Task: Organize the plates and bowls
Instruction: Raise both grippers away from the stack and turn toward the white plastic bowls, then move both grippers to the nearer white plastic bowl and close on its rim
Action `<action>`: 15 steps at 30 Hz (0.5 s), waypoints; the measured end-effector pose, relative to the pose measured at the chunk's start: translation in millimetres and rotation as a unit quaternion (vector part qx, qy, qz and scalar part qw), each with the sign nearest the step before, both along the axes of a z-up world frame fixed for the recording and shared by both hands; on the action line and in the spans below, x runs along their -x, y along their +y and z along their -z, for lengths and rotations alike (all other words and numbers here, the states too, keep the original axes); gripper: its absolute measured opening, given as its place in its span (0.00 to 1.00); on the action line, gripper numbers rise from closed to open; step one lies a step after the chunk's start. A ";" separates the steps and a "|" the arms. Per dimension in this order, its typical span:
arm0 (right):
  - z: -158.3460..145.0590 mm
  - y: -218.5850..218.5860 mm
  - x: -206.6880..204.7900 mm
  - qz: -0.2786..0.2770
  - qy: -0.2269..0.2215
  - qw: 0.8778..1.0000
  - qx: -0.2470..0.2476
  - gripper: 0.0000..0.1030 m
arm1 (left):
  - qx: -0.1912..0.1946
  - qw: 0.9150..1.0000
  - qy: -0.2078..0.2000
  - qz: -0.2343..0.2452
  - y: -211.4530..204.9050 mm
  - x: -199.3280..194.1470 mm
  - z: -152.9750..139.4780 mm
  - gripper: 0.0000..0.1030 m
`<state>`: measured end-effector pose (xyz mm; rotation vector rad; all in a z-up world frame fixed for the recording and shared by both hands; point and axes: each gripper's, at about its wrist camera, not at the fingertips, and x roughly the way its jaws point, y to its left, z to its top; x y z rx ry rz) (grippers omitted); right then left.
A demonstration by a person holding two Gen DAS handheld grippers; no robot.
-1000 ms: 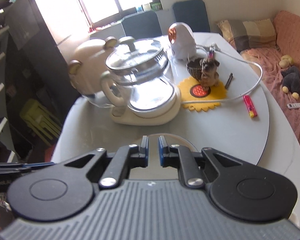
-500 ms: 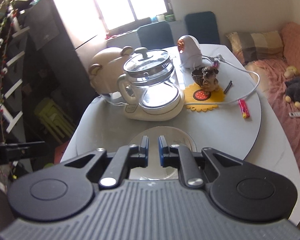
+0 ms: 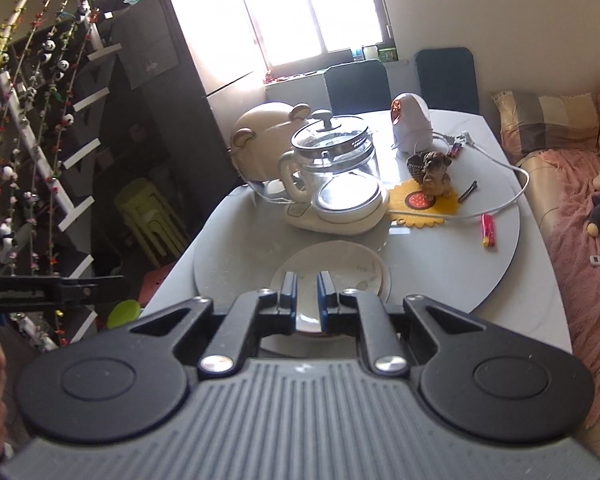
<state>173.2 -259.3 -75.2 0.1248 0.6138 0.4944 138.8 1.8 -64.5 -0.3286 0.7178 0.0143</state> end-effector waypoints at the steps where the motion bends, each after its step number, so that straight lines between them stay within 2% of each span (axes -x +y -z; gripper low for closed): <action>1: 3.6 0.0 3.8 -0.004 0.004 1.000 0.001 0.13 | 0.003 1.000 0.003 -0.001 -0.5 2.7 3.9 0.15; 9: 38.2 8.8 19.3 -0.042 0.064 0.997 0.003 0.13 | 0.002 0.998 0.042 0.036 3.6 11.1 31.9 0.15; 15: 55.3 25.3 24.2 -0.048 0.082 0.995 0.028 0.14 | 0.011 0.997 0.065 0.034 18.4 7.3 64.6 0.19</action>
